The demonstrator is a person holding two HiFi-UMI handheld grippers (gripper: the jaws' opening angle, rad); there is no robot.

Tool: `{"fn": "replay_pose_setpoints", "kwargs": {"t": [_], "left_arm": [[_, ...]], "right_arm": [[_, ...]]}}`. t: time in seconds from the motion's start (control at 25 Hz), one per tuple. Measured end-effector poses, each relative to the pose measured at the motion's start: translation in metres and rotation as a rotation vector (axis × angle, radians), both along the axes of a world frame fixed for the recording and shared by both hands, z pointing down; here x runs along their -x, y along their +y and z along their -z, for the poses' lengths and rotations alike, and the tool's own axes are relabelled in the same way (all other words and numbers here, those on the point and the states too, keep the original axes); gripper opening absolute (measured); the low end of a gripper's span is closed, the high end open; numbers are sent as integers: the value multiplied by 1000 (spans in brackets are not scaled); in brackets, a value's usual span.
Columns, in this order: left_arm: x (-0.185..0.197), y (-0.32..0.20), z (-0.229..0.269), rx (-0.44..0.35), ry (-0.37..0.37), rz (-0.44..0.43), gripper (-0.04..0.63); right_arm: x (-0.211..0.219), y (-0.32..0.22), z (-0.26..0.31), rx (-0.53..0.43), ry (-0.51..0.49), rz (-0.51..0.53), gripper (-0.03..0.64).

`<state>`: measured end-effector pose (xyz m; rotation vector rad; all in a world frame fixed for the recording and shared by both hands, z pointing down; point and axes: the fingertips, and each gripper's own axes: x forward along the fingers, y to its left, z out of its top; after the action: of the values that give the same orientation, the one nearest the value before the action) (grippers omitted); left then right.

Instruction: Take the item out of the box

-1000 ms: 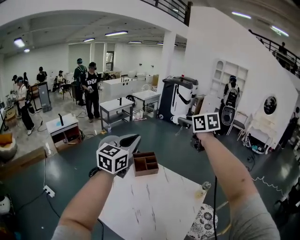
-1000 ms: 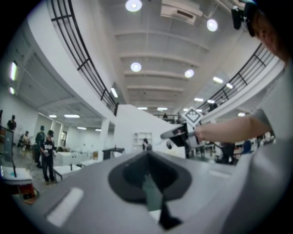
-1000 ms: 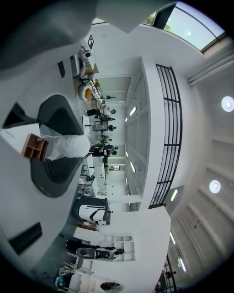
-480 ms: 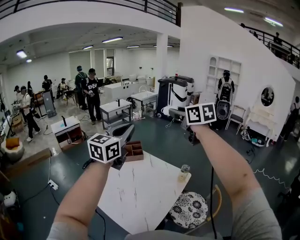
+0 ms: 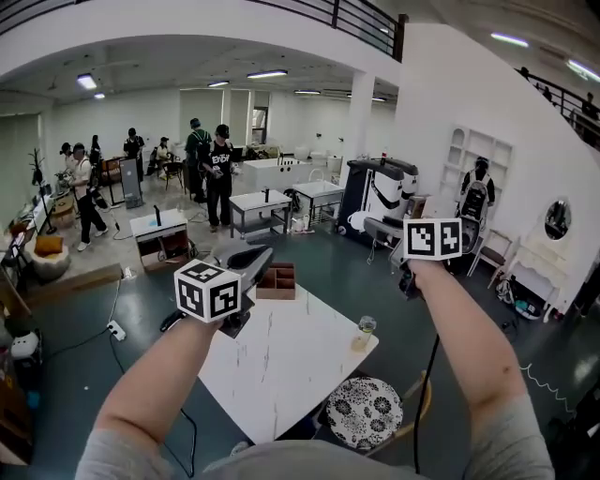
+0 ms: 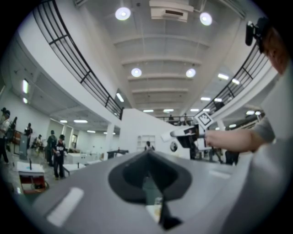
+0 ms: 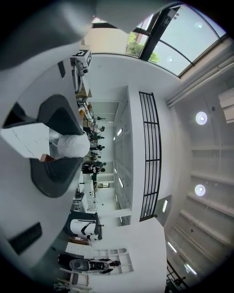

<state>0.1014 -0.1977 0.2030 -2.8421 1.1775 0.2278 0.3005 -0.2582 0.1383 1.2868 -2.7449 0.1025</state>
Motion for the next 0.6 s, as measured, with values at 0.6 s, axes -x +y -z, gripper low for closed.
{"fn": "replay_pose_setpoints", "kwargs": {"t": [0.6], "left_arm": [[52, 110, -115, 37, -140, 7, -3]], "right_arm": [[88, 95, -111, 59, -8, 175, 144]]}}
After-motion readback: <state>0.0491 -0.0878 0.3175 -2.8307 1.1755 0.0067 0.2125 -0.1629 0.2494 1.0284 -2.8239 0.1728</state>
